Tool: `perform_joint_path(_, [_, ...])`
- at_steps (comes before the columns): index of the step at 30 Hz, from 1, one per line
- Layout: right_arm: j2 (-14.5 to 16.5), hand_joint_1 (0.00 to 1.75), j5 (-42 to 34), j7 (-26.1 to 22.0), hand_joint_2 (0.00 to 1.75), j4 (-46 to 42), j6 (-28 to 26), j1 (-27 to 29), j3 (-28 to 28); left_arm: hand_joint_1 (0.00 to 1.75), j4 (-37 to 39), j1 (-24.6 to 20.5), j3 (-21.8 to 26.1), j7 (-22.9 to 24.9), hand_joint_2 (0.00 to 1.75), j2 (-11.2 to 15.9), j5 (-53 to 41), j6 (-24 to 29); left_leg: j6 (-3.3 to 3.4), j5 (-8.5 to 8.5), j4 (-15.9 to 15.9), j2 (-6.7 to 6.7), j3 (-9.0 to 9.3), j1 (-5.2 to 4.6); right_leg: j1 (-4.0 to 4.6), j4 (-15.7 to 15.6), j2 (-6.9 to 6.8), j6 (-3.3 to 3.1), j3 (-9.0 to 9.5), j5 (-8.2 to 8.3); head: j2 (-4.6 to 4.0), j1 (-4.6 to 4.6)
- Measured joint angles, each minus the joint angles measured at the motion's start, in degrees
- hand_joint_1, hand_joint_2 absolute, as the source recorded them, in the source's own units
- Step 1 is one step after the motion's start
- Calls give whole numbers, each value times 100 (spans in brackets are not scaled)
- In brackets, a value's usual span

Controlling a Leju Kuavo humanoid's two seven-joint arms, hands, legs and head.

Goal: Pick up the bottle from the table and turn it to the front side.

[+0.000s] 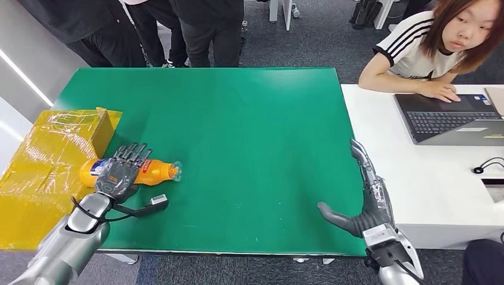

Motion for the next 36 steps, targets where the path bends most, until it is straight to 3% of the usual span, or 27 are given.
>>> perform_joint_path(8, [0,0,1,0,175,13,-50,60,5,0,46,-64,49,-311,175,-268,379,2,0,0,0,0,1,0,0,0,0,0,1,0,0,0])
perform_joint_path(12, [0,0,-2,2,175,15,-117,130,4,0,-23,-30,316,-1058,175,-560,1320,7,0,0,2,-1,0,0,0,0,-2,0,1,0,0,0])
perform_joint_path(14, [0,0,-7,9,175,15,-163,172,3,0,-142,11,527,-1580,175,-752,2300,-45,0,0,2,-2,-1,-1,-1,0,-3,0,2,0,0,0])
perform_joint_path(16, [0,0,-24,25,175,16,-216,198,3,0,-500,137,615,-1940,175,-918,3970,-191,2,-2,2,0,-1,-2,-1,-1,1,0,1,1,0,1])
perform_joint_path(19, [0,0,-81,53,175,40,-256,203,4,0,-1454,491,572,-2084,175,-1121,6371,-292,5,-6,2,4,0,-2,-1,-3,5,2,1,-1,0,0])
perform_joint_path(27, [-5,0,-337,2,175,221,-220,61,38,0,-3845,1429,290,-2138,175,-1277,7370,-152,6,-7,1,4,-3,-1,-1,-4,5,5,-1,-4,0,-1])
perform_joint_path(31, [-7,0,-529,-48,175,317,-211,-67,133,0,-4642,1729,0,-2081,175,-1470,7604,-821,7,-7,1,-11,-5,-1,-1,-5,-15,8,3,-6,0,-1])
perform_joint_path(36, [32,0,-839,-159,175,391,-218,-105,306,0,-4825,1789,-254,-1577,175,-1786,7751,-2189,10,-8,3,-12,-4,-3,-2,-6,-17,8,5,-5,0,-1])
